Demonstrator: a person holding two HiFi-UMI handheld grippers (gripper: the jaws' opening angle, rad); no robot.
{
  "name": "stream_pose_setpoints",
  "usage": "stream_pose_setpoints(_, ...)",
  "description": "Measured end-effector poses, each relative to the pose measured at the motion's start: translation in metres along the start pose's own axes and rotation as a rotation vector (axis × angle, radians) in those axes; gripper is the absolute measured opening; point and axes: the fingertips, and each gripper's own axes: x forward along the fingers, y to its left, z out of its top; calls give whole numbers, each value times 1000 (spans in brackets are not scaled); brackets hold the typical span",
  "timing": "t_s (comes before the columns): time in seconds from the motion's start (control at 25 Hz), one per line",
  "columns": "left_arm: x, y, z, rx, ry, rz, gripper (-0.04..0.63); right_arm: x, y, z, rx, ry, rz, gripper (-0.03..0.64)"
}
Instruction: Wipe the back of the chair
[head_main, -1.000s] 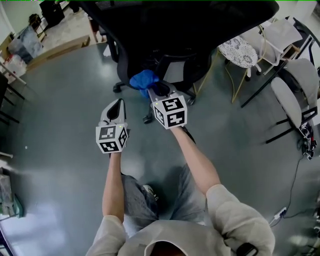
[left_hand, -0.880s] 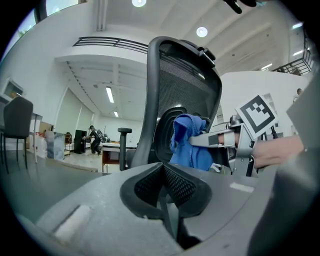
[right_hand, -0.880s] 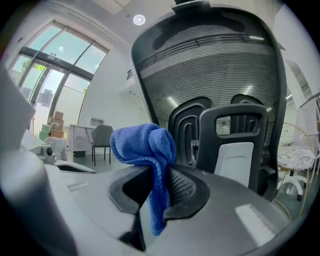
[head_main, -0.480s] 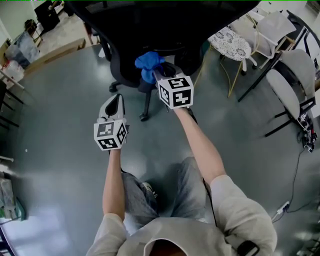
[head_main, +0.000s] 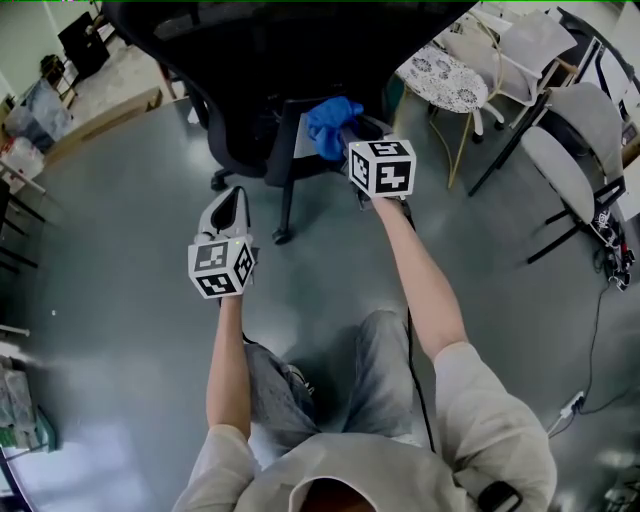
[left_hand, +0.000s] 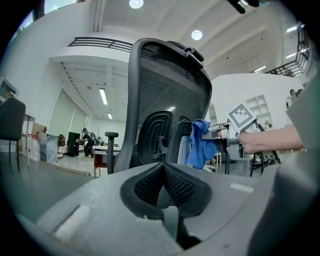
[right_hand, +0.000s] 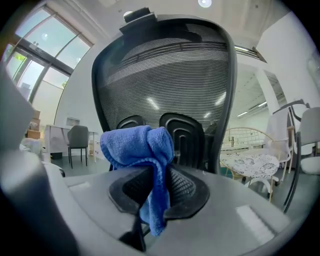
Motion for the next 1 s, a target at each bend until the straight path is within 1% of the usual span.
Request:
stream_pose_setpoints(0.12, -2, 3, 1, 2, -2, 9, 5, -9, -22, 5, -7, -3, -34, 67)
stream_pose_setpoints(0.24, -5, 6, 1, -1, -3, 19, 5, -18, -37, 0, -17, 9, -60, 67)
stream_pose_setpoints(0.32, -6, 6, 2, 0, -5, 23, 5, -24, -42, -5, -7, 14, -72, 67)
stream_pose_setpoints(0.44, -7, 9, 4, -6, -8, 34, 5, -30, -36, -16, -6, 25, -66, 67)
stream_pose_setpoints(0.64, -14, 12, 4, 4, -1, 54, 5, -31, -7, -37, 9, 35, -24, 67)
stream_pose_setpoints(1.0, -30, 27, -4, 25, 35, 93, 5, -1, 89, -54, -18, 60, 142, 67)
